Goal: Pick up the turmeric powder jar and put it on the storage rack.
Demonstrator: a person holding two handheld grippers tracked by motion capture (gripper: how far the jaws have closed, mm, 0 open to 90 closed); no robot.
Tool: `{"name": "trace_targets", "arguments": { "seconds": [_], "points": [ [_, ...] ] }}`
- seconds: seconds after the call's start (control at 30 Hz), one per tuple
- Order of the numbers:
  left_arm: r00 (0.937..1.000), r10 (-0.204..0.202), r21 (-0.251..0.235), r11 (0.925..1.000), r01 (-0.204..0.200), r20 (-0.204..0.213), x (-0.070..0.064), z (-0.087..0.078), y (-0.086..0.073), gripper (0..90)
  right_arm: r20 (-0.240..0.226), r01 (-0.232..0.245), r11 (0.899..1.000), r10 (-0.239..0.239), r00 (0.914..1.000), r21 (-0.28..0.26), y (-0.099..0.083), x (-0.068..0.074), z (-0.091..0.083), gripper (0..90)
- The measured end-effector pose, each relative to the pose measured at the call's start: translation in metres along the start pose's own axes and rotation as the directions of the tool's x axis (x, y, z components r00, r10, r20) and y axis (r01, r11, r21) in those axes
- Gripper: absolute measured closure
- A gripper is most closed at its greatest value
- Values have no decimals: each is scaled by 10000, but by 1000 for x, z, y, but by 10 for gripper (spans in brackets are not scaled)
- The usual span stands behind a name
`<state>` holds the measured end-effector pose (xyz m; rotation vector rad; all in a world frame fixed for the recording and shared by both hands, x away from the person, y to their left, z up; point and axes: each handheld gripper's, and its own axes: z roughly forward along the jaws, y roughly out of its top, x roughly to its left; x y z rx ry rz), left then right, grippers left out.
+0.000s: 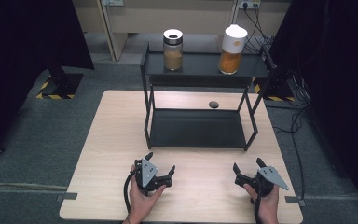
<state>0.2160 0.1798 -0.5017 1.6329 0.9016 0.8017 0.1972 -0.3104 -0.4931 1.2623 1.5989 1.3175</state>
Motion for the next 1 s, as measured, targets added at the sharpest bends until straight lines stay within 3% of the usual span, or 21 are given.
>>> {"name": "trace_targets", "arguments": {
  "seconds": [1.0],
  "points": [
    [10000,5,8,10000,-5,-4,0,0,0,31,-18,54,10000,-54,10000,6,0,0,0,18]
  ]
}}
